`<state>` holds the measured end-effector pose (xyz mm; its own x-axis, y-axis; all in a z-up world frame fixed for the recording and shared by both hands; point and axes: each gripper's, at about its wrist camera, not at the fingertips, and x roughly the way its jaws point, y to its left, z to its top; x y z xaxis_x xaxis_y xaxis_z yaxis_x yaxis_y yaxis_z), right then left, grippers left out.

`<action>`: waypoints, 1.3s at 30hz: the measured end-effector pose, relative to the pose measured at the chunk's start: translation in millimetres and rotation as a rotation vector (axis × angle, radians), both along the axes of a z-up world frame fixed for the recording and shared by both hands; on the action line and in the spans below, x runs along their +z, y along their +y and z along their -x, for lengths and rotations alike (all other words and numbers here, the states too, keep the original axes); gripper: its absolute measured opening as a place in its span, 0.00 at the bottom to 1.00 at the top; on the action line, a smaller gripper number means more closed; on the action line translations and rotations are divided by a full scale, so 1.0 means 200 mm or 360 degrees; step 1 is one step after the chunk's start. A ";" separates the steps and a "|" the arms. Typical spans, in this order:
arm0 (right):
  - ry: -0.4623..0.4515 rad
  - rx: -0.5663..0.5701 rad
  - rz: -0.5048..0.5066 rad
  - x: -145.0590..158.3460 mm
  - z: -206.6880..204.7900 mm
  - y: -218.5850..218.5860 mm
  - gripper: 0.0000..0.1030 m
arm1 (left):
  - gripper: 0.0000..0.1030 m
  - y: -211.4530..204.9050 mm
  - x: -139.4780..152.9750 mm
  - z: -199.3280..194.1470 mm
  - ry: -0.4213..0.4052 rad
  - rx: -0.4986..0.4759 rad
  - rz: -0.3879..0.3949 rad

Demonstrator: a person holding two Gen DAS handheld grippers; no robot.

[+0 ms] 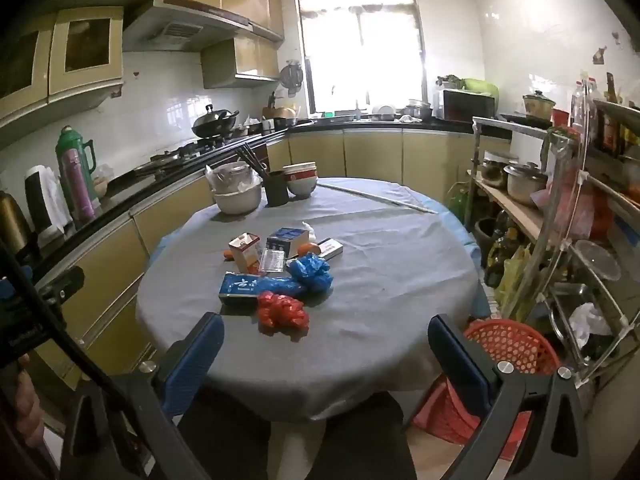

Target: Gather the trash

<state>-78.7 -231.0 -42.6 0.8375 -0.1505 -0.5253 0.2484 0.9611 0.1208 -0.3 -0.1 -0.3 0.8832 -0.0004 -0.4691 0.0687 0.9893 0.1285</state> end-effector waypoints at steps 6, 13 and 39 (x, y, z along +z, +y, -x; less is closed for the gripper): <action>0.0005 0.0001 -0.0014 -0.01 0.00 0.00 1.00 | 1.00 0.00 -0.01 0.00 0.0012 -0.0007 -0.0008; 0.0011 0.0006 -0.0020 -0.02 -0.01 -0.01 1.00 | 1.00 0.02 0.01 0.00 0.0035 -0.0013 -0.0008; 0.0029 0.0033 -0.0049 -0.04 -0.04 0.02 1.00 | 1.00 -0.01 -0.01 -0.03 0.0087 -0.0015 -0.0036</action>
<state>-71.3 -227.9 -50.4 0.8304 -0.1170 -0.5448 0.2311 0.9619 0.1458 6.3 -3.0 -1.7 0.8563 0.0024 -0.5165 0.0857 0.9855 0.1467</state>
